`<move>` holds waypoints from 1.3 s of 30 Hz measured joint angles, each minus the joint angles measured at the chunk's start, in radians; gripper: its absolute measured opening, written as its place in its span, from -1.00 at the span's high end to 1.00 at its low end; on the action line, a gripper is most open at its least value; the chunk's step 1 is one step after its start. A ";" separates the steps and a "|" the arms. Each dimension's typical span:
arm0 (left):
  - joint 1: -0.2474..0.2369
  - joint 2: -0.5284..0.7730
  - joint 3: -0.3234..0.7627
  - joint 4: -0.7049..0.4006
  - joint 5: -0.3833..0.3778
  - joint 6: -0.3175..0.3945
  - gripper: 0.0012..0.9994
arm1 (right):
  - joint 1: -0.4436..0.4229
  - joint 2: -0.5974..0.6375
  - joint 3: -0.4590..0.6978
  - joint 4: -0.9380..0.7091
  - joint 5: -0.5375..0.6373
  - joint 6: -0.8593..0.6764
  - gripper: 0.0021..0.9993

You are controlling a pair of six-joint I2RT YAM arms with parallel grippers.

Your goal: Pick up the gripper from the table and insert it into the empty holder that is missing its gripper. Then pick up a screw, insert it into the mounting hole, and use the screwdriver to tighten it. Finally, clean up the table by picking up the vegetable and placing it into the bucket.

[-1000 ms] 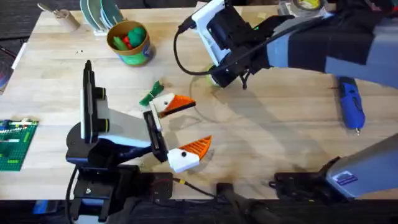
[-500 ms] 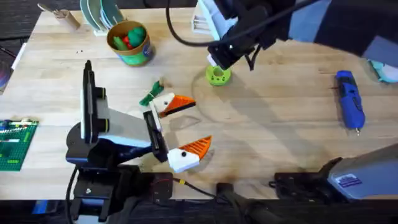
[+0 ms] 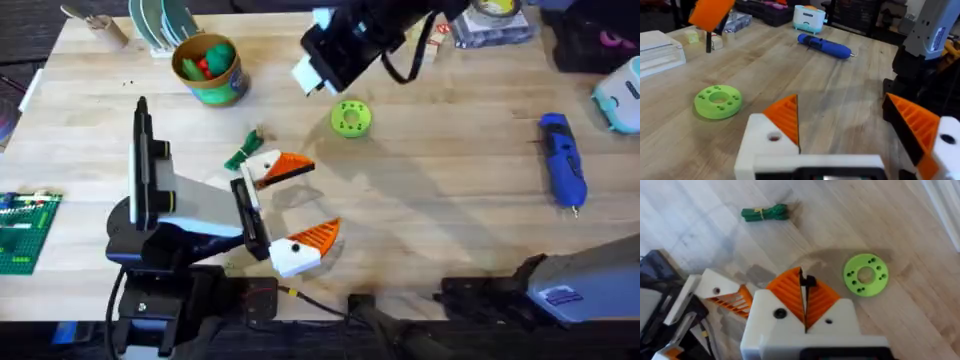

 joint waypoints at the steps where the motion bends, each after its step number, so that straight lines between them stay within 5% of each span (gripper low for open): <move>1: 0.000 0.000 0.000 0.000 0.000 0.000 -0.99 | 0.017 0.000 0.004 -0.010 -0.003 -0.001 0.99; 17: 0.000 0.000 0.000 0.000 0.000 0.000 -0.99 | 0.263 0.000 0.011 -0.060 -0.021 0.008 0.99; 39: 0.000 0.000 0.000 0.000 0.000 0.003 -0.99 | 0.288 0.002 0.013 -0.072 0.010 0.008 0.99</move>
